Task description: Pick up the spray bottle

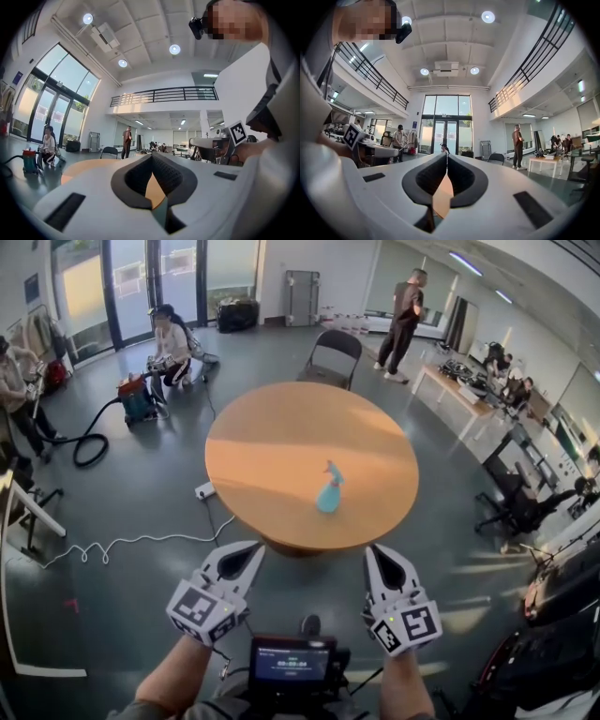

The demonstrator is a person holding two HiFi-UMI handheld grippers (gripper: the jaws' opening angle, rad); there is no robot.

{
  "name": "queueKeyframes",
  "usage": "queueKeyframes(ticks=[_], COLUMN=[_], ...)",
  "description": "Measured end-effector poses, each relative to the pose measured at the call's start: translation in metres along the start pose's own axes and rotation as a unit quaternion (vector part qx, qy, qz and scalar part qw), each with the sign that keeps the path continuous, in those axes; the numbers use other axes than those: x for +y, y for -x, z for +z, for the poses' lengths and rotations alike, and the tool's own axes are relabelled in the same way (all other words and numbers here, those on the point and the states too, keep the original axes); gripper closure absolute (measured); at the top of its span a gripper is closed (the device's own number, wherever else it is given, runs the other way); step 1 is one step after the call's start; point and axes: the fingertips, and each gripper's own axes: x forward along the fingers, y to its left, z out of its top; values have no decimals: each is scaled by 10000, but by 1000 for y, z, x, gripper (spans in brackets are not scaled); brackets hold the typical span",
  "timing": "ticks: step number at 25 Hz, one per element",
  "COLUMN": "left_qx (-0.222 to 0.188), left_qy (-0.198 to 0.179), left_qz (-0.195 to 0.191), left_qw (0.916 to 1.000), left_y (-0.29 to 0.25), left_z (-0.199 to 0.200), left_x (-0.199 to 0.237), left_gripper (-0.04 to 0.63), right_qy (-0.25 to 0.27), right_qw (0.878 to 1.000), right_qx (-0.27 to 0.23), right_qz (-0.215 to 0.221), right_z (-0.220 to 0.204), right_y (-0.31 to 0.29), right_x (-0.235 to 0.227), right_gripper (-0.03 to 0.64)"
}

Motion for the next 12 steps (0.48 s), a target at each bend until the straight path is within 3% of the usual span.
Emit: queueKeyframes(ticks=[4,12], left_qx=[-5,-232], left_qy=[113,-80], left_qz=[187,467], left_qw=[9998,9986], left_y=[-31,-111], left_z=[5,28], left_x=[15,29], left_gripper=[591,591], right_qy=[117,192], right_qw=[9998,9965], right_qx=[15,-158], right_qz=[189,798], right_z=[-1,9], right_y=[-27,-73], right_x=[-24,-84], right_gripper=[598,574])
